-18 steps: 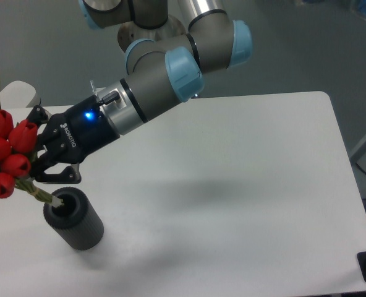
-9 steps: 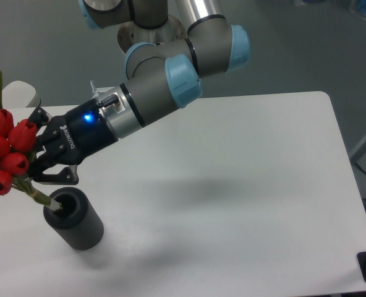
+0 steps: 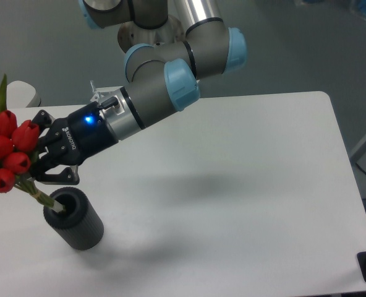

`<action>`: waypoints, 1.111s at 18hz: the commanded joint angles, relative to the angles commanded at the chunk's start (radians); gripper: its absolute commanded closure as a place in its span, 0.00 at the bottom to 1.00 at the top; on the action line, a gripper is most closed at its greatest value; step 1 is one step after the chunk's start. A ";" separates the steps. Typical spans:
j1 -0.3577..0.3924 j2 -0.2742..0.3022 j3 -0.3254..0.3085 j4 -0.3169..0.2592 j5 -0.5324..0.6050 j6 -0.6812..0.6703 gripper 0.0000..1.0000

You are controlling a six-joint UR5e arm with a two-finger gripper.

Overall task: Insert the flowers into the vase
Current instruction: 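Hold the tulips steady with stems inside the vase, then push the tulips down into the vase and open the gripper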

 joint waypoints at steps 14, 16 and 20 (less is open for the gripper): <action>0.002 -0.005 -0.094 0.000 0.008 0.057 0.69; 0.009 -0.003 -0.100 0.000 0.008 0.061 0.69; 0.008 -0.021 -0.101 0.000 0.011 0.069 0.69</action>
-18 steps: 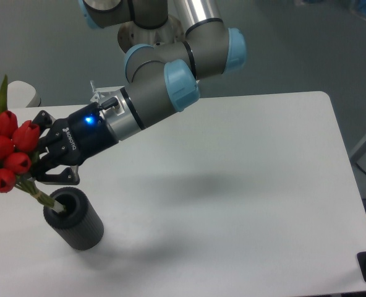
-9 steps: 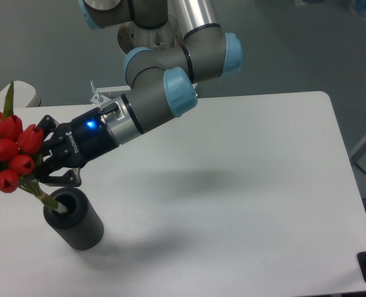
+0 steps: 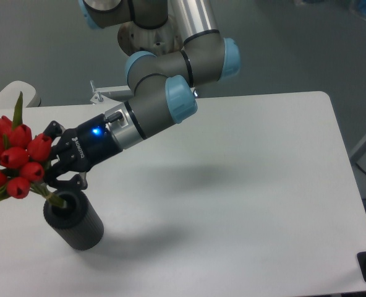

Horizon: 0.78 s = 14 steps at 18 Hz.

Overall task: Insert the flowers into the vase
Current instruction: 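Push the tulips down into the vase and open the gripper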

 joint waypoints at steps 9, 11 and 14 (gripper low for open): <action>0.002 -0.038 -0.009 -0.002 0.002 0.028 0.69; 0.002 -0.052 -0.006 0.000 0.002 0.029 0.69; 0.002 -0.072 -0.015 -0.002 0.003 0.038 0.69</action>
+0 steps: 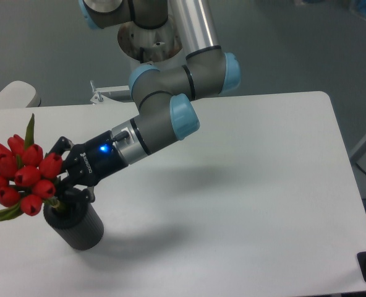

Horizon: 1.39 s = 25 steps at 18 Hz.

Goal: Insert the flowers into the vase

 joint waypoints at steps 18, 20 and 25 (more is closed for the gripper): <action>0.025 -0.023 -0.058 0.002 0.000 0.064 0.00; 0.029 -0.011 -0.058 0.006 0.044 0.064 0.00; 0.037 0.035 -0.058 0.006 0.132 0.066 0.00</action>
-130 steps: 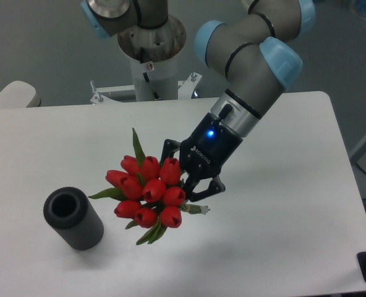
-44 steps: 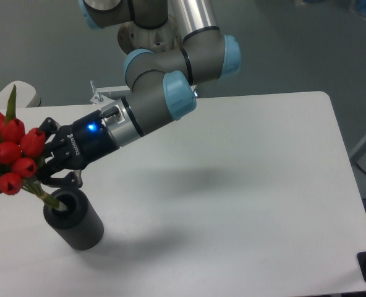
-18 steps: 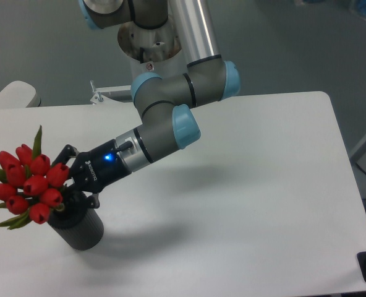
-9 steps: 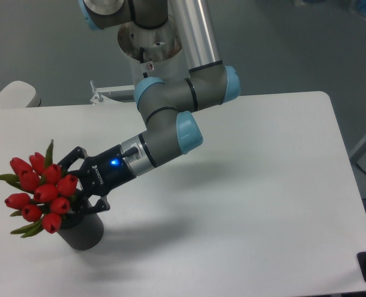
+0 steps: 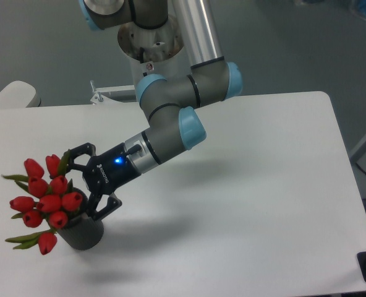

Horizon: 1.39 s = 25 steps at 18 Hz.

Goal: Insert the flowers into the vase

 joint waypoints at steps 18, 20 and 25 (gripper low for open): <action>0.126 0.279 0.023 -0.017 0.797 0.181 0.00; 0.121 0.270 0.064 -0.038 0.876 0.184 0.00; 0.123 0.253 0.152 -0.153 0.969 0.326 0.00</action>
